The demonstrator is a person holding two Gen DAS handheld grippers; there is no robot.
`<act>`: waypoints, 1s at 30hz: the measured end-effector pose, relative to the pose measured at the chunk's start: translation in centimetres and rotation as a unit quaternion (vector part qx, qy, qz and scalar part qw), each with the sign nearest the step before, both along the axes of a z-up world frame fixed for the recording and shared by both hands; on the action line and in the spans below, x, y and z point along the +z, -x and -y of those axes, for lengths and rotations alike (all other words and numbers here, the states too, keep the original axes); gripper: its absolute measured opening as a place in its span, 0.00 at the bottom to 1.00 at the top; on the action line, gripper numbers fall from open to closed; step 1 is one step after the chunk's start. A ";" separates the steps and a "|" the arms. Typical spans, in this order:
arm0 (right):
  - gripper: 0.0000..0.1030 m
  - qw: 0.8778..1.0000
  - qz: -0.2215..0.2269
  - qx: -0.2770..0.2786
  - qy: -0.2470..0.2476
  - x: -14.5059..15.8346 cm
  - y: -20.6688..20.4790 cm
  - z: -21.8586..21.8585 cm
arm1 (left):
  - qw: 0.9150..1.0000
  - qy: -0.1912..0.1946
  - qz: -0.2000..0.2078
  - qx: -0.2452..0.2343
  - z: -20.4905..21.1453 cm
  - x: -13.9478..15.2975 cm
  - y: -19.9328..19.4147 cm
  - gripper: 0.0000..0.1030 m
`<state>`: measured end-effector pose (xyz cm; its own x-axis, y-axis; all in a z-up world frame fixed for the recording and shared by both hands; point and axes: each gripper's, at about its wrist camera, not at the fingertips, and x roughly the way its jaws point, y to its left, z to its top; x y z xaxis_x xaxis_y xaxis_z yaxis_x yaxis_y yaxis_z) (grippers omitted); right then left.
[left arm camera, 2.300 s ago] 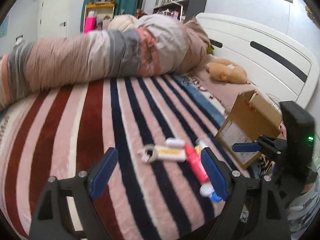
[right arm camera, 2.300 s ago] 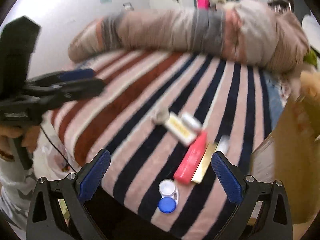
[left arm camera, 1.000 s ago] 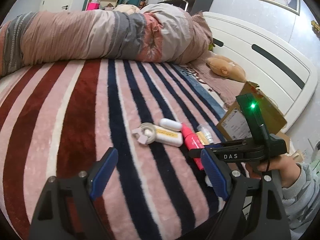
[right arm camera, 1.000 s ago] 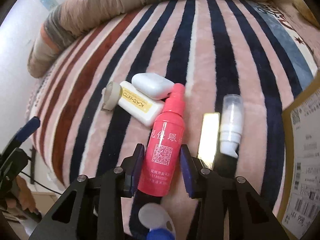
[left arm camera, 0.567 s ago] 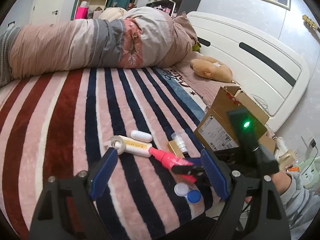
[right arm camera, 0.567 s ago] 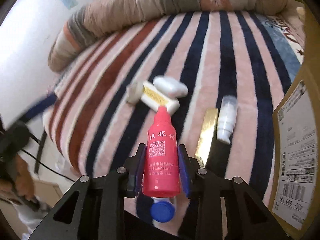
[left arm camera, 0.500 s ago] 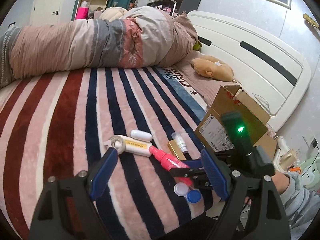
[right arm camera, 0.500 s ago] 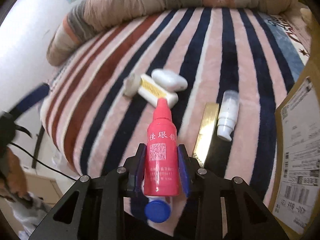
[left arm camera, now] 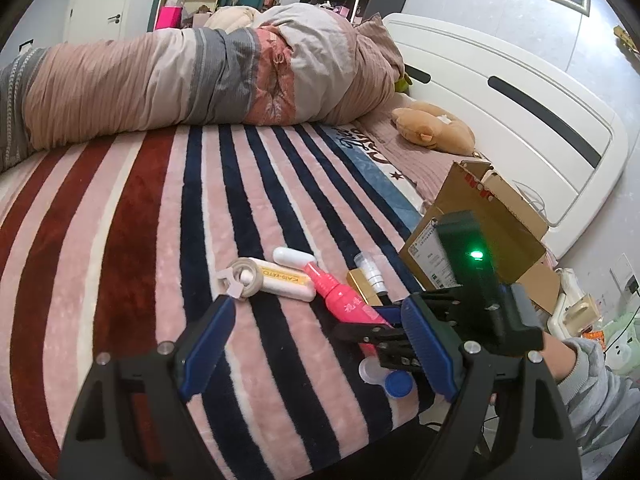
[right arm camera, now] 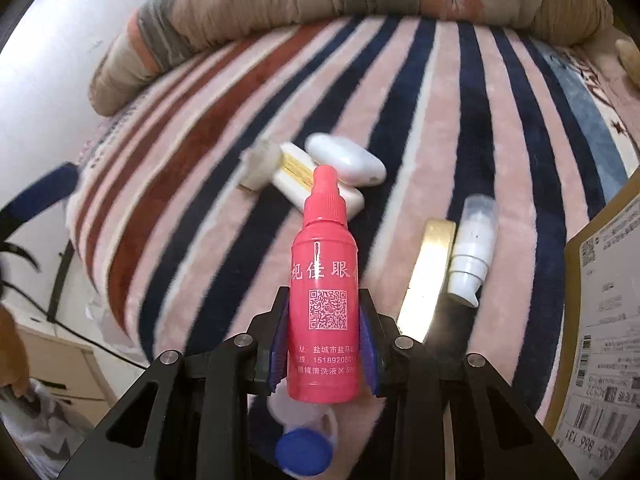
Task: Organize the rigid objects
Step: 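Carry the pink spray bottle with the right tool into the box and release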
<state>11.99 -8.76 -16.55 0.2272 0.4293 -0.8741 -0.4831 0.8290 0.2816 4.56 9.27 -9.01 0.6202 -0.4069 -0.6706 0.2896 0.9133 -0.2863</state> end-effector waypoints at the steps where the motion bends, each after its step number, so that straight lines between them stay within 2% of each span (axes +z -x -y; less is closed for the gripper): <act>1: 0.26 1.000 0.010 0.004 -0.008 0.7 0.4 0.0 | 1.000 0.003 0.000 -0.002 0.1 0.1 0.0 0.80; 6: 0.26 0.996 0.052 0.029 -0.068 4.9 2.9 0.9 | 0.999 0.026 0.007 -0.023 1.6 1.5 0.1 0.80; 11: 0.26 0.982 0.112 0.069 -0.135 10.4 6.0 2.8 | 0.997 0.049 0.031 -0.060 5.3 4.5 -0.1 0.79; 12: 0.26 0.980 0.124 0.073 -0.140 11.2 6.5 3.3 | 0.996 0.054 0.038 -0.065 6.0 5.1 -0.2 0.74; 13: 0.26 0.975 0.143 0.077 -0.148 12.3 7.1 4.2 | 0.995 0.059 0.044 -0.070 6.8 5.8 -0.3 0.60; 15: 0.26 0.970 0.168 0.077 -0.158 13.8 7.9 5.9 | 0.992 0.072 0.056 -0.082 8.7 7.3 -0.5 0.45; 17: 0.26 0.967 0.186 0.063 -0.162 14.8 8.2 7.4 | 0.991 0.062 0.075 -0.093 10.9 8.8 -0.6 0.34; 22: 0.26 0.959 0.225 0.021 -0.169 16.8 8.5 13.2 | 0.984 0.035 0.115 -0.132 17.7 11.5 -1.1 0.31; 26: 0.26 0.956 0.253 -0.036 -0.146 17.3 8.2 18.1 | 0.972 0.011 0.134 -0.192 24.1 12.4 -1.2 0.29; 28: 0.26 0.959 0.239 -0.064 -0.142 16.8 7.4 20.8 | 0.968 -0.006 0.134 -0.213 26.9 12.2 -1.5 0.29; 30: 0.26 0.961 0.228 -0.073 -0.140 16.3 6.9 22.4 | 0.968 -0.008 0.121 -0.221 28.8 11.6 -2.4 0.28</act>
<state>5.08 -31.20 -0.23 0.6351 0.5677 -0.5238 -0.4943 0.8198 0.2893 6.92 -19.52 2.58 0.5275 -0.6589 -0.5363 0.7096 0.6888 -0.1482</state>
